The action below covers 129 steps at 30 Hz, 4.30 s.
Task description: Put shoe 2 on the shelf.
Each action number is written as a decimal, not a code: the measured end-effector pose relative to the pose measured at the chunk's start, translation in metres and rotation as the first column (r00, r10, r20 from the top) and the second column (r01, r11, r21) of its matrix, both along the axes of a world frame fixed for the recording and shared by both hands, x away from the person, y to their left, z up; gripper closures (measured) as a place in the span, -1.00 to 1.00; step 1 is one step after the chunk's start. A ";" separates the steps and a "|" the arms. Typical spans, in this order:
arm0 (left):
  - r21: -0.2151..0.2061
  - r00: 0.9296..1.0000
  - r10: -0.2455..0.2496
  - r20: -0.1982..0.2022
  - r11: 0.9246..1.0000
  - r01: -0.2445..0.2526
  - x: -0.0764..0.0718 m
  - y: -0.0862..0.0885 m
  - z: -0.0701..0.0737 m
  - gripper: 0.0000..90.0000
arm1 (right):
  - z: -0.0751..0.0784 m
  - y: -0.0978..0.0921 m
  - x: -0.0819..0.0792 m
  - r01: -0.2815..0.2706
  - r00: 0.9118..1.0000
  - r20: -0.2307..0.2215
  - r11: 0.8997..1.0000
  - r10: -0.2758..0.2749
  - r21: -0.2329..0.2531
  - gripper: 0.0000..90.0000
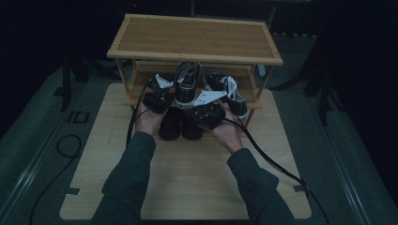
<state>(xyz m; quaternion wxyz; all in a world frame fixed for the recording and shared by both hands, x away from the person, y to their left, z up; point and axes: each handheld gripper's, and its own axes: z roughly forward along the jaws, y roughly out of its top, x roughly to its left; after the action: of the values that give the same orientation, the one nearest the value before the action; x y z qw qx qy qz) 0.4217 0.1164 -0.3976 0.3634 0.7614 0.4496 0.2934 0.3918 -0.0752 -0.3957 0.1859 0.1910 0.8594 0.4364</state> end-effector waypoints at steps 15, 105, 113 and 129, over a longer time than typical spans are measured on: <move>-0.013 1.000 -0.017 -0.006 1.000 0.017 0.002 0.003 0.000 1.00 | 0.008 -0.045 -0.011 -0.036 0.999 -0.011 0.996 0.035 -0.077 1.00; -0.035 0.999 -0.011 -0.031 0.999 0.010 0.004 0.005 0.003 1.00 | 0.012 -0.168 -0.023 0.002 0.999 -0.034 1.000 -0.002 0.004 1.00; -0.039 1.000 -0.002 -0.013 0.999 0.002 0.006 0.003 0.000 1.00 | 0.011 -0.167 -0.023 -0.015 0.999 -0.036 1.000 0.015 -0.002 1.00; -0.037 1.000 -0.016 0.008 0.999 0.017 0.005 0.004 -0.003 1.00 | 0.008 -0.152 -0.015 -0.002 1.000 -0.025 1.000 0.003 0.010 1.00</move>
<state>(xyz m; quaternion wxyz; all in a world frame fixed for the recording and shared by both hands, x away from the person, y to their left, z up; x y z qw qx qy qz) 0.4262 0.1209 -0.4005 0.3816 0.7571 0.4474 0.2847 0.3764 -0.2267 -0.3879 0.1737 0.1962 0.8598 0.4383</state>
